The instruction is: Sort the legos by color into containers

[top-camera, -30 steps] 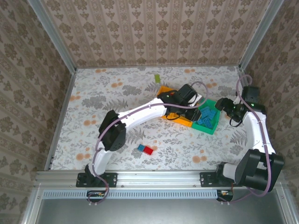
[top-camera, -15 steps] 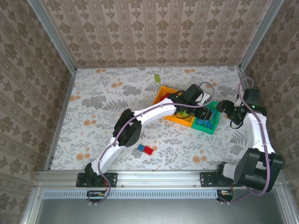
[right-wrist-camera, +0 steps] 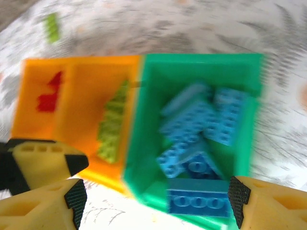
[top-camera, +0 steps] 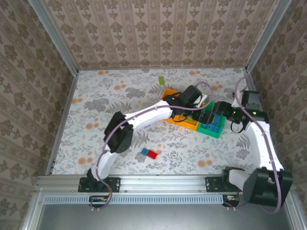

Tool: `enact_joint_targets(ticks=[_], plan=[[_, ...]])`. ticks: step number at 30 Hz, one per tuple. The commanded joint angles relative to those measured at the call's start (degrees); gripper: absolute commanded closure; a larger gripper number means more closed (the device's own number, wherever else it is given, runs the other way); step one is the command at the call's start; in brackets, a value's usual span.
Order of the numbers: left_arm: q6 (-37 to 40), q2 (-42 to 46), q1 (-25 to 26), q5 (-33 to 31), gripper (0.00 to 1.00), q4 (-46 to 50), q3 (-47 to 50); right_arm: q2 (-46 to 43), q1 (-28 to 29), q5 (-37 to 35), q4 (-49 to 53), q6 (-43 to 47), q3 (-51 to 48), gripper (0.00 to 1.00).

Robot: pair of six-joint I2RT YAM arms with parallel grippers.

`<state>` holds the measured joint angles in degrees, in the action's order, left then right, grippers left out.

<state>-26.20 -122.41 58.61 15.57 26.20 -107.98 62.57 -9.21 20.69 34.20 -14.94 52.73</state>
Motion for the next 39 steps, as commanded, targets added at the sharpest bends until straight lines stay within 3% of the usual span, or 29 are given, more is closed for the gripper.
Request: enact_joint_targets(ticks=[1, 5, 12, 16, 23, 31, 39], plan=[[-1.1, 12.4, -2.6, -10.8, 0.00, -1.2, 10.1, -5.7, 7.7, 2.1, -3.0, 4.4, -2.7, 0.19], [-3.9, 25.6, -7.6, -20.3, 0.00, -1.6, 25.6, -9.2, 19.6, -0.2, -5.8, 6.2, -6.1, 0.19], [-9.2, 41.4, -18.2, -23.9, 0.00, 4.1, 44.6, -1.4, 47.6, -6.5, -0.7, 10.9, -4.9, 0.19], [-13.5, 47.6, -21.6, -26.5, 0.00, 7.7, 51.4, 3.9, 58.7, -9.0, -1.0, 11.7, -4.4, 0.20], [-21.1, 54.1, -26.1, -26.1, 0.00, 10.0, 60.5, 13.3, 65.0, -8.9, -2.0, 15.7, -1.2, 0.17], [-24.1, 58.0, -28.9, -25.3, 0.00, 13.0, 66.2, 28.7, 69.5, -9.5, -0.5, 16.3, 6.5, 0.17], [-25.1, 62.7, -31.2, -25.2, 0.00, 14.1, 70.2, 38.0, 70.6, -12.1, 0.3, 16.8, 12.3, 0.23]])
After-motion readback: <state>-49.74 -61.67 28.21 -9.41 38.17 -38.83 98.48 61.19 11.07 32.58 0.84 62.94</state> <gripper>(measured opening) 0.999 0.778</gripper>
